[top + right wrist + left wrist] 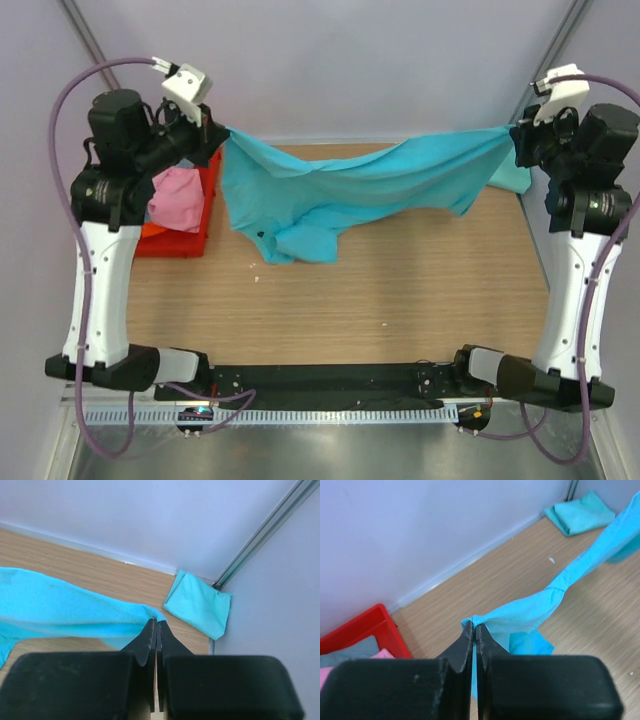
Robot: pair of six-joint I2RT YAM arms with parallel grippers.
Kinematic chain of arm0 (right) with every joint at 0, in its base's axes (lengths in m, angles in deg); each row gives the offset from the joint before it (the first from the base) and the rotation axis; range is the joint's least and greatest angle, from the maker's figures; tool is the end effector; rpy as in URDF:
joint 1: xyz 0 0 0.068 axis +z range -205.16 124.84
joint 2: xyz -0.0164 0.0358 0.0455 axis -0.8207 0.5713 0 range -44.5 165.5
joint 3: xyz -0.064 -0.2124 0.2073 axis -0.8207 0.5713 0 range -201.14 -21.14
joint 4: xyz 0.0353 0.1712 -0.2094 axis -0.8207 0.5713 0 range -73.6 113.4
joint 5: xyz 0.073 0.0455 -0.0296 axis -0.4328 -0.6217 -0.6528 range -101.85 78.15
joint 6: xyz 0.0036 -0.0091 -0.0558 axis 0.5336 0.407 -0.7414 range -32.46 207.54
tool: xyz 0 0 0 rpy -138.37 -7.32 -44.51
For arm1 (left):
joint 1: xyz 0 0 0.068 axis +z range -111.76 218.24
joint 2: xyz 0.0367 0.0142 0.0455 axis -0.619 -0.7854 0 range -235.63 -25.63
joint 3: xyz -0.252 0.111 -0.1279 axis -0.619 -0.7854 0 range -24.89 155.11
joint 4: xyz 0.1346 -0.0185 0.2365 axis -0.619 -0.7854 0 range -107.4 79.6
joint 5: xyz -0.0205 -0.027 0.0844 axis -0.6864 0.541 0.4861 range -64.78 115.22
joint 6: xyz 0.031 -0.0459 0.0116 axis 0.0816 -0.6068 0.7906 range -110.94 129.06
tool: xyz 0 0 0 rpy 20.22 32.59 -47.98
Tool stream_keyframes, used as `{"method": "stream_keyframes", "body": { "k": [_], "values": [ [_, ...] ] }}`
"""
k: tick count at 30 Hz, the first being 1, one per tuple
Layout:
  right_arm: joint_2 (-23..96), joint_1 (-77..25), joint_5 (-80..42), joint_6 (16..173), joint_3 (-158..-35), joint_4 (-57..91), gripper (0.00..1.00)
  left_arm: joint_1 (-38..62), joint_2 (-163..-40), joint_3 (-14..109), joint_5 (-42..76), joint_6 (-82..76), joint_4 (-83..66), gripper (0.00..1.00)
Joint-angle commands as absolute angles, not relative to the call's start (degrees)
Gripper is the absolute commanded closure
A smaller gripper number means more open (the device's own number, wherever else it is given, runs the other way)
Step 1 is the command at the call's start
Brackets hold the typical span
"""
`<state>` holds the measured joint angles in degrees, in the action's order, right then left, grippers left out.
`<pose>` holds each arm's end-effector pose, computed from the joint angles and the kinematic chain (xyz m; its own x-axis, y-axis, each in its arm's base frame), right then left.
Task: Fold and stack the t-shirts
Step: Flatten the tshirt out
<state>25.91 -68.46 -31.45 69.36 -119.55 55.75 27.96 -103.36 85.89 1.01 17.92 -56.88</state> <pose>0.2257 -0.0397 0.5439 -0.1499 -0.2665 -0.9521 -0.1578 0.9571 -0.2431 0.2402 -0.0601 0.5673 -0.1403 0.1682 -0.9757 0.5839 0.8099 0.0556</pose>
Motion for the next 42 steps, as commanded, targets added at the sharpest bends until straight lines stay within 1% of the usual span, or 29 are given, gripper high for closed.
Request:
{"method": "stream_keyframes", "body": {
  "k": [1,4,12,17,19,24,25,28,36,38,42],
  "values": [
    [19.1,-68.8,-30.0,70.2,-119.8,55.2,0.99,27.8,-98.0,89.9,0.3,16.3,-54.3,1.0],
    [15.4,-68.8,-29.0,70.0,-119.9,56.2,0.99,27.8,-95.9,91.8,0.5,16.3,-55.7,1.0],
    [8.5,-68.8,-25.4,69.1,-124.0,62.0,0.99,27.8,-94.4,102.5,0.3,17.1,-60.8,1.0],
    [6.0,-68.7,-22.5,69.7,-130.5,64.6,0.99,27.9,-93.6,110.2,1.1,16.7,-63.0,1.0],
    [5.7,-68.7,-21.6,70.2,-132.4,64.9,0.99,27.9,-92.7,111.2,2.6,17.1,-63.2,1.0],
    [4.9,-68.7,-16.2,73.6,-130.1,62.4,0.99,27.9,-90.8,108.3,12.3,19.5,-62.7,1.0],
    [4.8,-68.7,-14.9,73.8,-128.0,60.7,0.99,27.9,-90.3,106.0,15.8,21.5,-61.7,1.0],
    [5.3,-68.7,-13.3,73.7,-125.0,56.6,0.99,27.8,-90.2,101.0,20.5,24.9,-59.5,1.0],
    [14.2,-68.7,-14.0,76.1,-116.5,49.2,0.99,27.8,-95.7,89.3,24.1,27.9,-53.6,1.0],
    [16.1,-68.7,-14.4,77.2,-117.1,48.2,0.99,27.8,-96.9,88.4,24.7,27.8,-52.5,1.0],
    [19.3,-68.7,-15.0,77.8,-123.0,48.0,0.99,27.8,-99.2,92.1,24.7,26.2,-51.8,1.0]
  ]
}}
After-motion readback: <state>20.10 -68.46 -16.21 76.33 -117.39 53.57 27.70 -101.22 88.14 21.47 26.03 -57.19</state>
